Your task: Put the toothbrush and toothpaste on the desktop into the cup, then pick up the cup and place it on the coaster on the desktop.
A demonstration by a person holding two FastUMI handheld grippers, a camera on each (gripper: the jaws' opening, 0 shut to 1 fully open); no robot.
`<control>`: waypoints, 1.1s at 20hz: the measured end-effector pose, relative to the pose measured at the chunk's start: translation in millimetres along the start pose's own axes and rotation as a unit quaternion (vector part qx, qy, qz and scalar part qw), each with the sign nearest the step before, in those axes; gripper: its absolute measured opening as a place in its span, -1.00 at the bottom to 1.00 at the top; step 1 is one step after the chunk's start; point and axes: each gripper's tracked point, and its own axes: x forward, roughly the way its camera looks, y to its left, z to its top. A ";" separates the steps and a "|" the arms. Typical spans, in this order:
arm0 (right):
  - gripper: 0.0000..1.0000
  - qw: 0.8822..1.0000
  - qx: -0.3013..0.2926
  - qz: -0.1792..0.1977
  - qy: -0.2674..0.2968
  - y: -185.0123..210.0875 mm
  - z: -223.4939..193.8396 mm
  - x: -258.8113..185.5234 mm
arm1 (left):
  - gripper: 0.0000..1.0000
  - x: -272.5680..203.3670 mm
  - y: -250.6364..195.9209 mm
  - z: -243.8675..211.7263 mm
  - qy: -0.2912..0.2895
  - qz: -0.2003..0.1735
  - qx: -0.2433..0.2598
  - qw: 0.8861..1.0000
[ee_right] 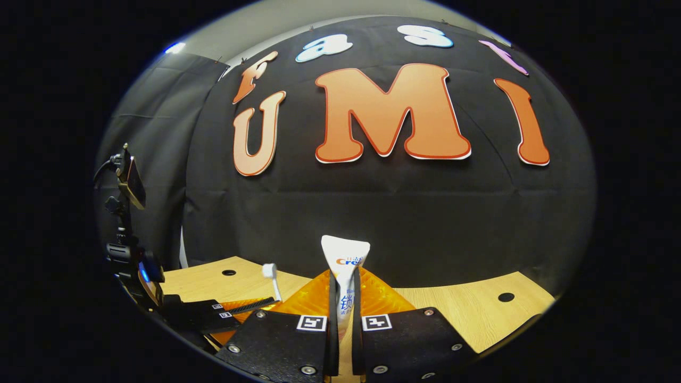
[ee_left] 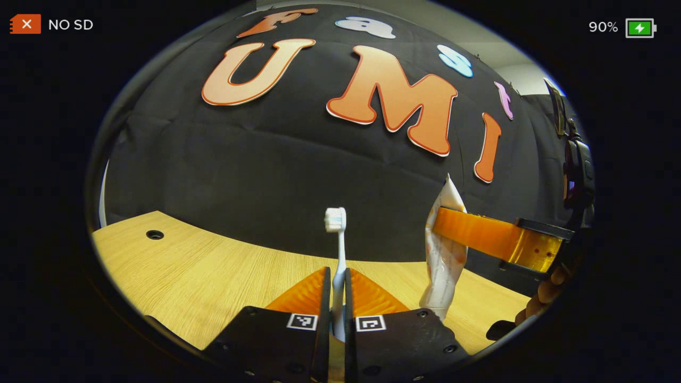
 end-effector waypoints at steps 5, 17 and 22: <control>-0.80 1.000 -0.008 0.003 0.001 7.4 -2.1 7.8 | -0.11 -11.2 0.6 -13.7 0.036 -0.009 -0.002 0.999; -0.80 0.999 -0.012 0.021 -0.022 27.1 11.7 21.5 | 0.89 -57.3 2.9 -21.4 0.078 -0.028 -0.028 0.996; -0.80 0.999 -0.007 0.032 -0.014 36.0 -3.3 28.7 | 0.90 -72.8 -3.6 -12.6 0.078 -0.035 -0.024 0.996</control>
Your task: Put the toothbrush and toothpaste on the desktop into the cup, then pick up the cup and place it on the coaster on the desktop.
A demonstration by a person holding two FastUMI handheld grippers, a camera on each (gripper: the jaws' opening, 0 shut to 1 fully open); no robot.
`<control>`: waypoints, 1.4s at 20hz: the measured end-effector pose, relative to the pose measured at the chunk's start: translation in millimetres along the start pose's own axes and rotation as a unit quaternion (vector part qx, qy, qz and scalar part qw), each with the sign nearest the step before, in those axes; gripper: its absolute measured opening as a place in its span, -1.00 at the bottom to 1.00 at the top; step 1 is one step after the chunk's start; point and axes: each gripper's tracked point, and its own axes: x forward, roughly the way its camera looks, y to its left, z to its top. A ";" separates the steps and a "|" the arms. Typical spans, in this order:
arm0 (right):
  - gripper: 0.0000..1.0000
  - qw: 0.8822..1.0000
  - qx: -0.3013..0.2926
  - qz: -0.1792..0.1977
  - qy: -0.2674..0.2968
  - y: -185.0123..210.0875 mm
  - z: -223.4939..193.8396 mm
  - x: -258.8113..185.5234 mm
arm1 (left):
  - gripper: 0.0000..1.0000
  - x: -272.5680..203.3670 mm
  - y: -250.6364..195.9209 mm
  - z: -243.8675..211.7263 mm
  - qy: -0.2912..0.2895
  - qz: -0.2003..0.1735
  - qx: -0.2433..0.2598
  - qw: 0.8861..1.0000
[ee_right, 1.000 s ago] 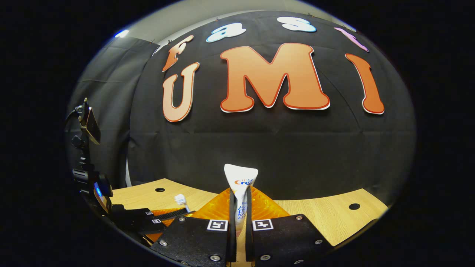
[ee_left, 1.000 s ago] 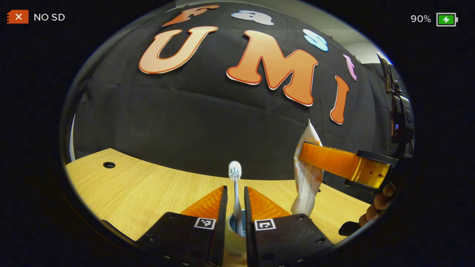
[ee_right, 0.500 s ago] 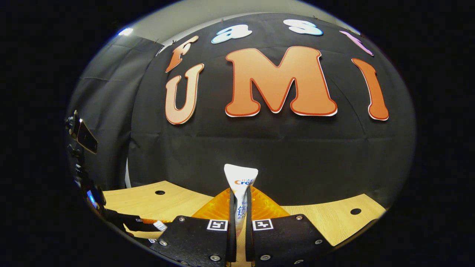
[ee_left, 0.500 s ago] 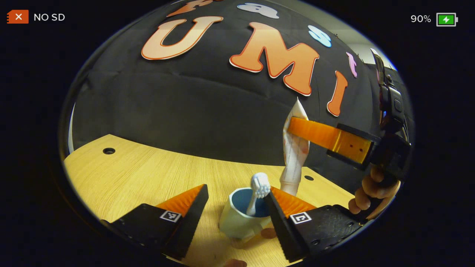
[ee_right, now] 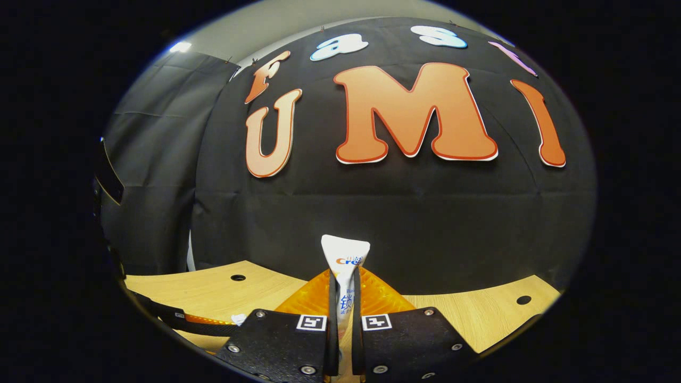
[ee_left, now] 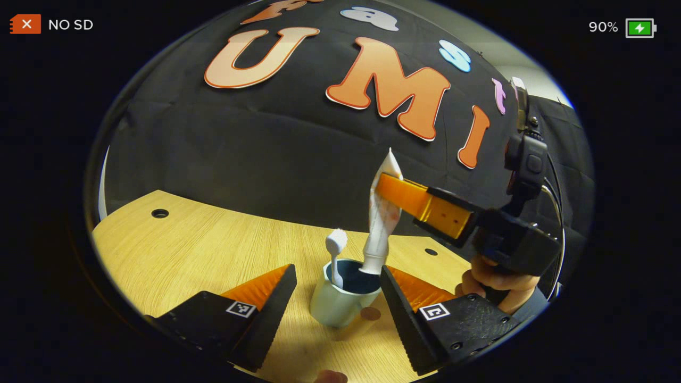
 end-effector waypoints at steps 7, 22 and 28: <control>-0.77 0.999 0.026 -0.003 0.040 -1.4 -29.9 9.4 | 0.90 -15.9 15.3 -2.4 0.003 0.018 -0.002 1.000; 0.34 0.999 -0.025 0.017 0.016 -11.9 39.4 -44.4 | 0.89 -13.5 -16.7 -32.9 0.079 0.052 0.061 0.994; 0.70 0.998 -0.042 -0.003 0.038 -33.2 59.4 -84.0 | 0.89 -5.6 -28.3 -39.9 0.132 0.083 0.088 0.984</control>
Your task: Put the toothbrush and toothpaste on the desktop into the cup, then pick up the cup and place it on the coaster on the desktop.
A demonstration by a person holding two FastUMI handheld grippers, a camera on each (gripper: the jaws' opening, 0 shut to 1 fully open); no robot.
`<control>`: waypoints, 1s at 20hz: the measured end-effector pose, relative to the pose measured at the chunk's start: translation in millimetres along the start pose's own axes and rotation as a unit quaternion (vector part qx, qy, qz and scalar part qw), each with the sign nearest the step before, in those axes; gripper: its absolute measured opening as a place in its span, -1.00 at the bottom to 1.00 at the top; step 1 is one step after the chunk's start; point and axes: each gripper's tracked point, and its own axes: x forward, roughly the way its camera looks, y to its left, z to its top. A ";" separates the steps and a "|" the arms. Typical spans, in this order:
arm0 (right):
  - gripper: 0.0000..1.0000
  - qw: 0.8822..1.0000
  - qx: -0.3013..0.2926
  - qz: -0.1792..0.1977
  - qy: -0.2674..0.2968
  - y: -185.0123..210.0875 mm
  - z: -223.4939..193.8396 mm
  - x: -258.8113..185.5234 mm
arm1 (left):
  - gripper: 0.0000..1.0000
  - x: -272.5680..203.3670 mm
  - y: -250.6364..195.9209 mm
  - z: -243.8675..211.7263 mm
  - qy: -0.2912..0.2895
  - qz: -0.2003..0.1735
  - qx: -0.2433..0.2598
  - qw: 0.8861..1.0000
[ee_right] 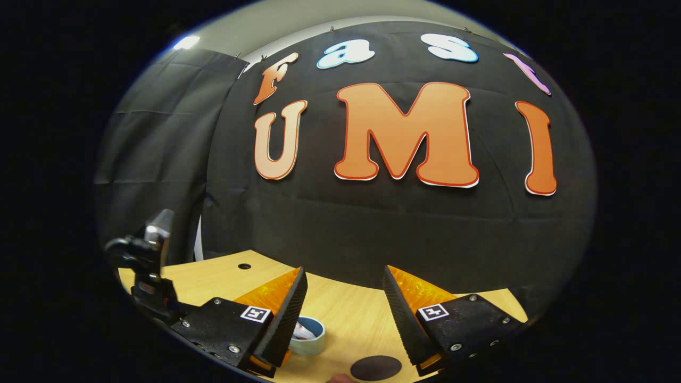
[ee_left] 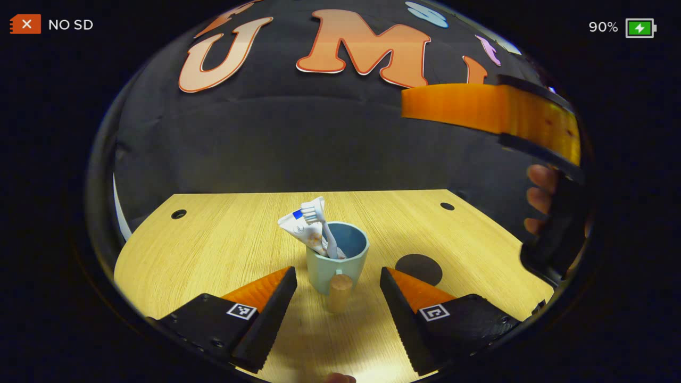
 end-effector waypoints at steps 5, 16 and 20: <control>0.76 0.999 0.001 -0.007 0.039 -18.1 -0.1 -37.4 | 0.89 12.0 -9.8 -13.2 0.069 0.007 -0.007 0.998; 0.79 0.994 -0.011 0.030 0.103 -29.6 -14.5 -94.9 | 0.88 29.1 -4.8 -11.6 0.202 0.055 0.015 0.978; 0.80 0.993 -0.021 0.046 0.104 -27.9 -17.1 -109.6 | 0.68 36.3 -6.6 -9.3 0.232 0.048 0.012 0.971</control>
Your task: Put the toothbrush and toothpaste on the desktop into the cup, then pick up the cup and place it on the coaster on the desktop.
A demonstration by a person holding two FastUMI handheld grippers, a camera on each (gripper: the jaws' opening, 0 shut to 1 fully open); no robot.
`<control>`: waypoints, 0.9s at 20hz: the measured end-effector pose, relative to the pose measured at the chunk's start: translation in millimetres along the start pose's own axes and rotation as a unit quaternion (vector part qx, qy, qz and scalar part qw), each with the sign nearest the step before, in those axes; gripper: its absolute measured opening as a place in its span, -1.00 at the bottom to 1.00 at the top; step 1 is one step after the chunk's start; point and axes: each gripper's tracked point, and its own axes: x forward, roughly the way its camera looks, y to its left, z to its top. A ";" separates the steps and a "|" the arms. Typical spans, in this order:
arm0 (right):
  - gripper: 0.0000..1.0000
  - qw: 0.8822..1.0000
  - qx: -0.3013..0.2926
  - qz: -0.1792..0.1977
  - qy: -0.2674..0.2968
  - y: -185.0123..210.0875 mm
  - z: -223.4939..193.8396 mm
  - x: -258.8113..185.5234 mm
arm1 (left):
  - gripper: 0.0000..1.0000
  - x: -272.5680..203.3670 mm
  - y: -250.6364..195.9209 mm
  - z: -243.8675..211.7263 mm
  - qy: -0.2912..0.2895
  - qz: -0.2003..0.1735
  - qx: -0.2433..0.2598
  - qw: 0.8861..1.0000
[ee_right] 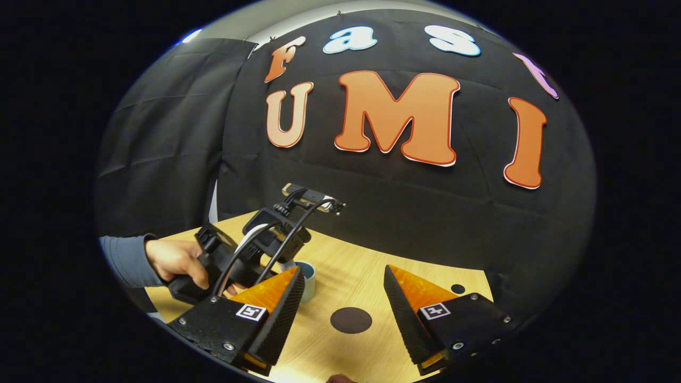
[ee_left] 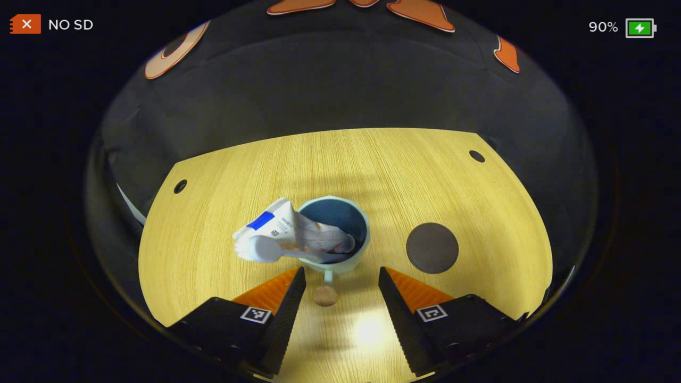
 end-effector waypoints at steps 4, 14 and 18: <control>0.80 1.000 -0.018 0.007 -0.002 1.1 -3.8 -5.3 | 0.54 6.2 7.8 -2.8 0.041 0.011 0.009 0.999; 0.82 0.999 -0.012 0.028 -0.012 2.5 -15.5 -10.7 | -0.46 18.2 8.5 -17.2 0.121 0.028 -0.001 0.992; 0.83 1.000 -0.008 0.022 -0.011 -2.9 -21.3 -10.0 | -0.60 19.2 7.6 -11.0 0.113 0.016 0.008 0.993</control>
